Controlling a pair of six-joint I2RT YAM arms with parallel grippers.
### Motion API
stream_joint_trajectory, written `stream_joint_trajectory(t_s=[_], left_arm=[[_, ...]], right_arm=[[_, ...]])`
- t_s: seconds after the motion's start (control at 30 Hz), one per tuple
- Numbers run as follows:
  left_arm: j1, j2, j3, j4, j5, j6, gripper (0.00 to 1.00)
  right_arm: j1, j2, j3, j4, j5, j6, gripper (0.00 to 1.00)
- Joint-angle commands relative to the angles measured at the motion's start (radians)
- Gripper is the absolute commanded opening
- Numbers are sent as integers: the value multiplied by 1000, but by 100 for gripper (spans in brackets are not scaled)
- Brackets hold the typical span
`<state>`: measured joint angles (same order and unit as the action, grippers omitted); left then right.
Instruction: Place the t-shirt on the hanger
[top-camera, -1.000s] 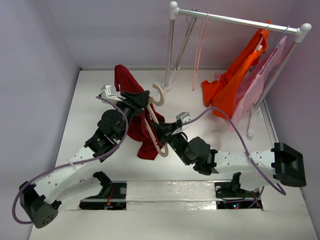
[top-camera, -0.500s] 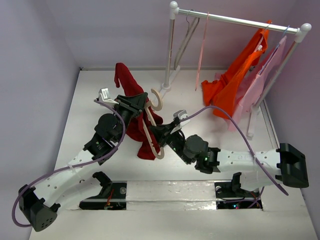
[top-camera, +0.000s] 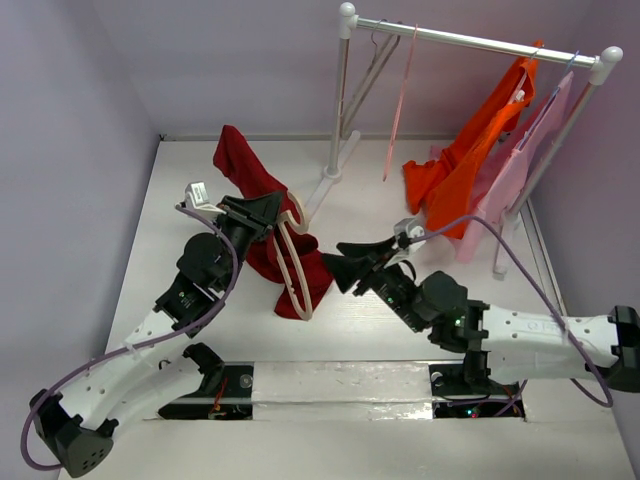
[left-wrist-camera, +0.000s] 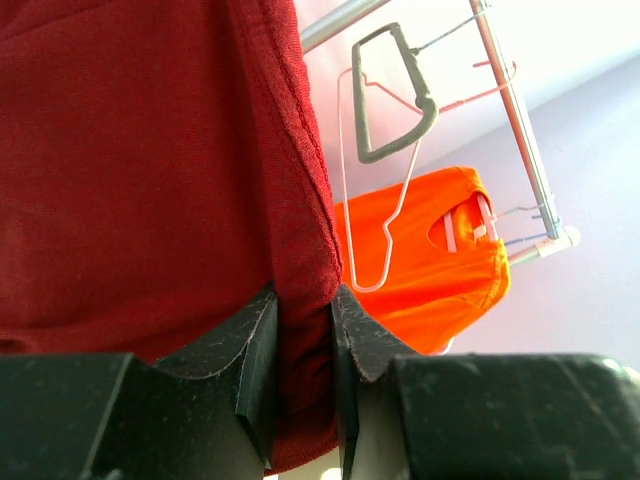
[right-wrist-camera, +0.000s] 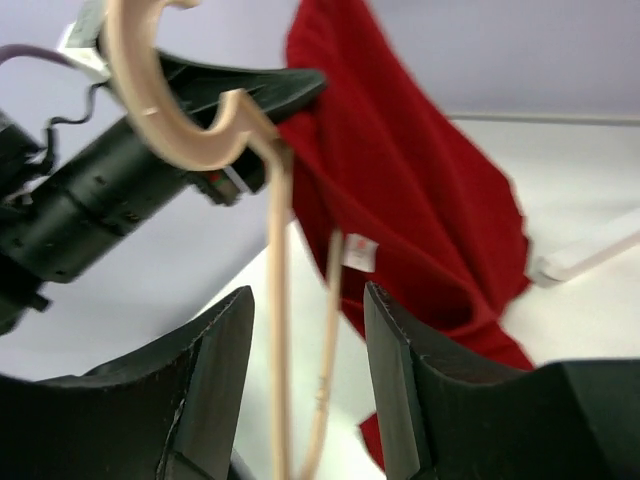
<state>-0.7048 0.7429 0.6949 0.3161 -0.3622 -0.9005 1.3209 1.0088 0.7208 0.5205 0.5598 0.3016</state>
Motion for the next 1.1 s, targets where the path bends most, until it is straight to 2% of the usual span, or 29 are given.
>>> stream_joint_trajectory(t_s=[0.0, 0.07, 0.1, 0.13, 0.2, 0.27, 0.37, 0.4, 0.5, 0.7, 0.87, 1.07], left_arm=[[5, -27, 28, 37, 34, 17, 0], [14, -30, 34, 37, 45, 12, 0], [14, -33, 34, 38, 55, 9, 0], [14, -34, 35, 37, 60, 6, 0], [14, -48, 40, 38, 75, 0, 0], [14, -57, 48, 32, 83, -2, 0], [14, -74, 61, 11, 101, 2, 0], [14, -82, 64, 8, 115, -1, 0], [14, -103, 63, 5, 132, -9, 0], [14, -137, 48, -2, 147, -24, 0], [14, -143, 57, -9, 161, -23, 0], [14, -146, 43, -5, 167, -26, 0]], right_arm=[[-41, -68, -50, -65, -43, -28, 54], [-126, -70, -50, -123, -164, -48, 49], [-164, -47, -50, -143, -204, -48, 34], [-252, -30, -50, -157, -307, -39, 27], [-327, 17, -90, -110, -412, -33, 19], [-385, 46, -133, -45, -540, -65, 22], [-394, 100, -139, -27, -590, -142, 39], [-394, 115, -124, -33, -597, -159, 49], [-404, 192, -83, -36, -646, -229, 56], [-404, 361, -6, -16, -661, -312, 62], [-404, 409, 20, 50, -643, -360, 63], [-404, 467, 46, 96, -690, -369, 64]])
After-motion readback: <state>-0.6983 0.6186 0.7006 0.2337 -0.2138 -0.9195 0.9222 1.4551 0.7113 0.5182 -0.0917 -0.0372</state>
